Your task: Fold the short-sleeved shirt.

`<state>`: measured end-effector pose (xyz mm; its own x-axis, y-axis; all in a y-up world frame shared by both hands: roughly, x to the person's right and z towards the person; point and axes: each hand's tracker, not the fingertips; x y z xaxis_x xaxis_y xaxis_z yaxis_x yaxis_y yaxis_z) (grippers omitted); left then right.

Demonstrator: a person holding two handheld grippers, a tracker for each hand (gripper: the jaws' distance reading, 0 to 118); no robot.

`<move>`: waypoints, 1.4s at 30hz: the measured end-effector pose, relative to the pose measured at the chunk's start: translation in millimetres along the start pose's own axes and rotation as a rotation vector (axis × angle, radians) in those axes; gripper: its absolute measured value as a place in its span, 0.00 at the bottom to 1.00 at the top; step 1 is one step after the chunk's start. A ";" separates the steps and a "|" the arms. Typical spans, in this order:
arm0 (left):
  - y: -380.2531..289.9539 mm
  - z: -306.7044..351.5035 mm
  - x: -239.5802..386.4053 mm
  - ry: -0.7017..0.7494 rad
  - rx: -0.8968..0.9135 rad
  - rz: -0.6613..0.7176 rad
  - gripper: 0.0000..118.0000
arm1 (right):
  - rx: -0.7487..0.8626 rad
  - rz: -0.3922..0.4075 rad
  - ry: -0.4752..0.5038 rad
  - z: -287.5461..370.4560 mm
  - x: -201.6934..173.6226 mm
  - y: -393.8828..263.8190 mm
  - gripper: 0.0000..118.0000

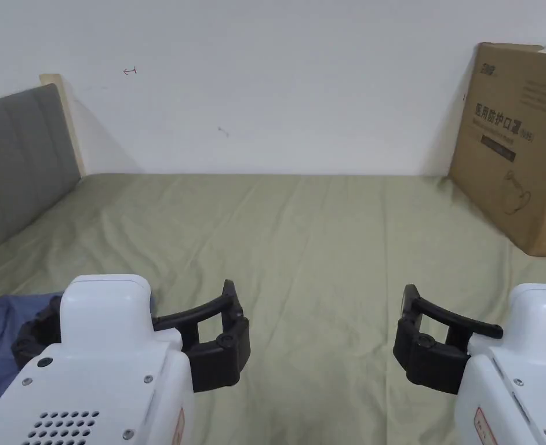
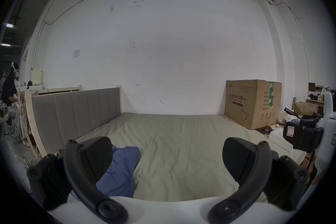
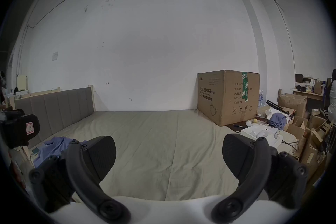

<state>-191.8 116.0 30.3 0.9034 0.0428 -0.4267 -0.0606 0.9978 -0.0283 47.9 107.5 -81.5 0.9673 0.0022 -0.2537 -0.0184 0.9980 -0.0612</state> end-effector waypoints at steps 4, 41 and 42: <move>-0.8 -0.4 0.8 -0.002 -0.002 -0.001 1.00 | -0.003 -0.001 0.003 -0.3 0.5 -0.2 0.98; -3.5 -5.1 -3.7 -0.018 -0.020 0.083 1.00 | 0.022 0.135 -0.019 -0.2 -13.8 1.9 0.98; -4.2 -6.0 -8.5 -0.049 -0.023 0.173 1.00 | 0.050 0.210 -0.031 2.1 -20.5 1.8 0.98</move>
<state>-201.8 111.1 28.6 0.8984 0.2164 -0.3822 -0.2260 0.9739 0.0202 28.6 109.4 -74.4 0.9508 0.2117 -0.2263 -0.2085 0.9773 0.0383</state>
